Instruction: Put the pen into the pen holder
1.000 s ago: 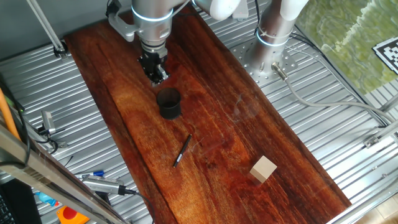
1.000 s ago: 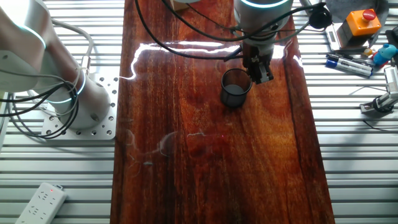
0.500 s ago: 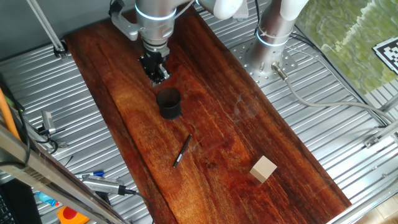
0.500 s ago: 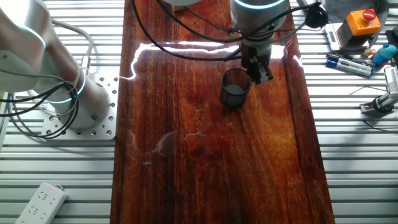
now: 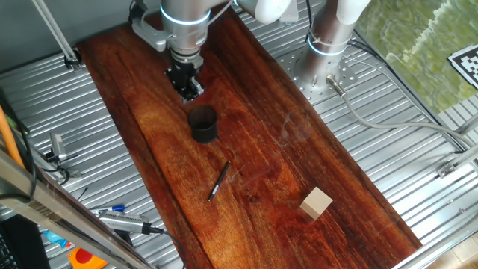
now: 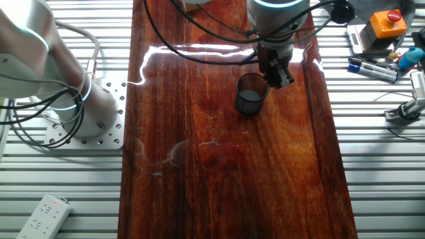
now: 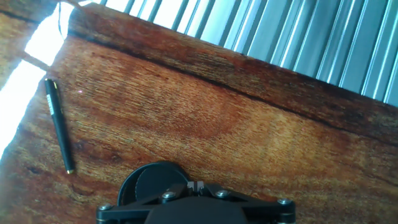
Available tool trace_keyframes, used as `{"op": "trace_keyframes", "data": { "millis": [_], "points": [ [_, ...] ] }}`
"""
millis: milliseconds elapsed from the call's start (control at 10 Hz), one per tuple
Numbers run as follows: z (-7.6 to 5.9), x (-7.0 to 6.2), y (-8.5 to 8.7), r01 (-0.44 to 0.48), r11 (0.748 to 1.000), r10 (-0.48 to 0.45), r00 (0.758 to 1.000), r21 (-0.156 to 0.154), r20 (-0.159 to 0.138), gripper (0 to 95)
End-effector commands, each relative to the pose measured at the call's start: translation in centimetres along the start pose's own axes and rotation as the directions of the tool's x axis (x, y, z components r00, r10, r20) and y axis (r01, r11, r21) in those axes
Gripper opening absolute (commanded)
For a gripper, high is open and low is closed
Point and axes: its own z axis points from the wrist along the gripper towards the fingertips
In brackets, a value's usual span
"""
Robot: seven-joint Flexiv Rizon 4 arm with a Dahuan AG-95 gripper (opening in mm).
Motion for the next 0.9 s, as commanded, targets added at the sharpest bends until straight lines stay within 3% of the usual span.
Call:
{"op": "trace_keyframes", "data": {
  "millis": [100, 300, 600, 900],
  "points": [
    [0.0, 0.0, 0.0, -0.068, 0.997, 0.067, 0.997, -0.023, -0.045, 0.0],
    [0.0, -0.3, 0.0, -0.092, 0.995, 0.089, 0.993, -0.034, -0.078, 0.0],
    [-0.3, -1.9, -0.3, -0.101, 0.994, 0.096, 0.990, -0.039, -0.100, 0.0],
    [0.0, -3.1, 0.6, -0.140, 0.989, 0.134, 0.984, -0.040, -0.118, 0.0]
  ]
}}
